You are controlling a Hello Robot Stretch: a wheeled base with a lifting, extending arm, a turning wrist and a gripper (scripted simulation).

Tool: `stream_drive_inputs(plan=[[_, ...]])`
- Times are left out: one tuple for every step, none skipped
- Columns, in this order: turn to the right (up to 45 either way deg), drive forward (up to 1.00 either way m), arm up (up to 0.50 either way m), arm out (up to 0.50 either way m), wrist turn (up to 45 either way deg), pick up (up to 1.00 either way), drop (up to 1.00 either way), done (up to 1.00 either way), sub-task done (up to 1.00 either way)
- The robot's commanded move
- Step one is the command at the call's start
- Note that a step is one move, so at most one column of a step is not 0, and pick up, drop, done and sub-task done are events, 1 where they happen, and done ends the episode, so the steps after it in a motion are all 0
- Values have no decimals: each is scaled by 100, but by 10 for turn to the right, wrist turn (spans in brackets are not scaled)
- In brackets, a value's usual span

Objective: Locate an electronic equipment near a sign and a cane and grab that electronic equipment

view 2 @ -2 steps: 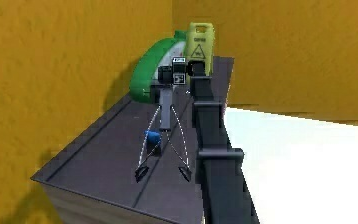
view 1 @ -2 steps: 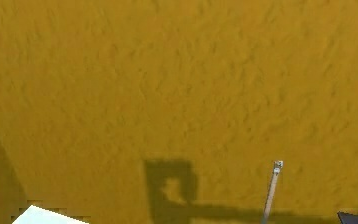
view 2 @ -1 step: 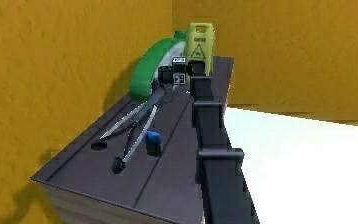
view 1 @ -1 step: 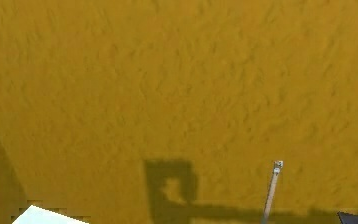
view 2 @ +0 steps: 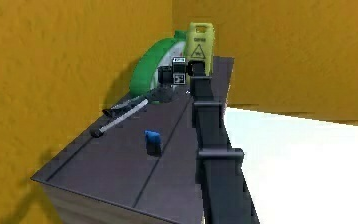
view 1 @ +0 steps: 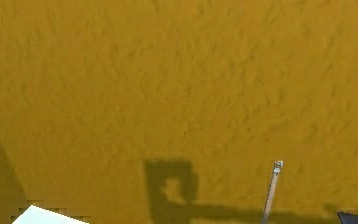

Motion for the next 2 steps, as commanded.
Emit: stream_drive_inputs(plan=[[0, 0, 0, 0, 450, 0, 0, 0, 0], [0, 0, 0, 0, 300, 0, 0, 0, 0]])
